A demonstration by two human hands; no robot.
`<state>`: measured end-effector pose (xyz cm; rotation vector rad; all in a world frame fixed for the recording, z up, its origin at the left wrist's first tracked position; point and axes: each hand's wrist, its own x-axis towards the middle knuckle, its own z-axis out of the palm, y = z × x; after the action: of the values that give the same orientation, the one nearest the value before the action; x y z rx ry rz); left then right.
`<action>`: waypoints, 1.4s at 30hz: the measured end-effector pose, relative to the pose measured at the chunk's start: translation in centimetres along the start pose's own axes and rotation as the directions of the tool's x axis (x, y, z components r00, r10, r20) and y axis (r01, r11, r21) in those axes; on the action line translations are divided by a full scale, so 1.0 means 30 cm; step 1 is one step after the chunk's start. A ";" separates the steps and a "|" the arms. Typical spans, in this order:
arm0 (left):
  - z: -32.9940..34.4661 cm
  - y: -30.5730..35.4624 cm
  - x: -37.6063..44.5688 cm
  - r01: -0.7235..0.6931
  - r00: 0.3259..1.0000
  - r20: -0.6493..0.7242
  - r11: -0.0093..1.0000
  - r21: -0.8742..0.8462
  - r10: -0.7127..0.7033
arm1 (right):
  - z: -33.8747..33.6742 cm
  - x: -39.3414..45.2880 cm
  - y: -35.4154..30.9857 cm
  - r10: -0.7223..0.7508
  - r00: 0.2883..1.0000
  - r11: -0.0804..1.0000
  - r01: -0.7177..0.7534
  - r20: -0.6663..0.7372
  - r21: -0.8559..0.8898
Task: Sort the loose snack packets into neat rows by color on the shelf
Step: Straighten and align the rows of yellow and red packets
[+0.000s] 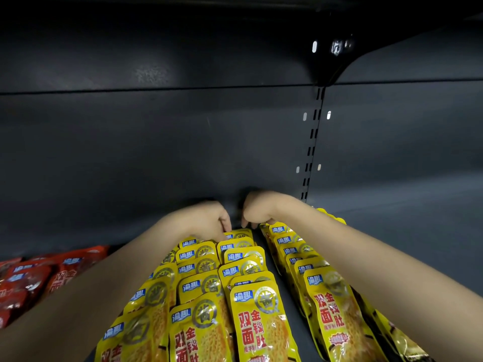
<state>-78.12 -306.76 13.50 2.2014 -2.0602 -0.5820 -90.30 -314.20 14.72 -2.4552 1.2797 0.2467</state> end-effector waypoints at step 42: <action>0.001 -0.014 0.012 -0.022 0.996 0.088 0.993 -0.117 0.032 | 0.030 -0.001 -0.009 -0.078 0.997 0.996 0.079 -0.025 0.046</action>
<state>-77.72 -307.04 13.26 2.1166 -2.0377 -0.7909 -90.10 -313.67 13.96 -2.4695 1.1812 0.1668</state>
